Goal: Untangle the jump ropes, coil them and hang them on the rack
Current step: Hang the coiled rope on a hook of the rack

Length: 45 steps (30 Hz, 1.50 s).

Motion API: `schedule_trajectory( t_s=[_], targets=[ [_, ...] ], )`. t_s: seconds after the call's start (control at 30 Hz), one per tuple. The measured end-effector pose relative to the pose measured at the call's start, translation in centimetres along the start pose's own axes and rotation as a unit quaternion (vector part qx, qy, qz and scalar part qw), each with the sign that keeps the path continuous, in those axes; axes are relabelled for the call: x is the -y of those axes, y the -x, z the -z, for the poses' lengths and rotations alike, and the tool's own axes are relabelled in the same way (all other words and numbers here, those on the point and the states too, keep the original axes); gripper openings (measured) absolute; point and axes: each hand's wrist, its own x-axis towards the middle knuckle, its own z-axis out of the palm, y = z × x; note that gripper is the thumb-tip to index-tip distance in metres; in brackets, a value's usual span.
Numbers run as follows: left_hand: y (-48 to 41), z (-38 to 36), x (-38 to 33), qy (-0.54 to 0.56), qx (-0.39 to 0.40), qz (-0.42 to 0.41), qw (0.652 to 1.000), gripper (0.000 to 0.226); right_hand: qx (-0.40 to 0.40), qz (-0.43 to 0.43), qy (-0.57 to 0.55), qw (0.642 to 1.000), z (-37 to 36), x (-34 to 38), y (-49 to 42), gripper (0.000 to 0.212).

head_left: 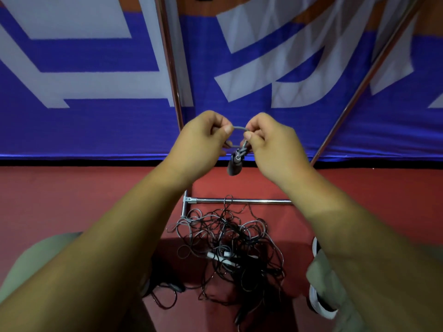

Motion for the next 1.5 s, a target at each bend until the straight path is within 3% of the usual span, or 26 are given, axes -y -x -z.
schedule_trajectory(
  t_s=[0.3,0.83,1.17,1.5],
  targets=[
    [1.6,4.3,-7.7,0.101,-0.023,-0.011,0.995,0.017,-0.006,-0.014,-0.082,0.997,4.8,8.0,0.8,0.011],
    [-0.7,12.0,-22.6,0.099,-0.091,-0.130,0.982,0.007,-0.035,0.077,-0.090,0.992,15.5,21.8,-3.7,0.006],
    [-7.8,13.1,-26.5,0.083,-0.125,-0.149,0.977,0.008,-0.074,0.097,-0.071,0.990,18.4,24.8,-11.3,0.009],
    [-16.7,12.2,-26.8,0.081,-0.174,-0.126,0.973,0.013,-0.099,0.042,-0.098,0.989,17.9,23.8,-19.3,0.010]
  ],
)
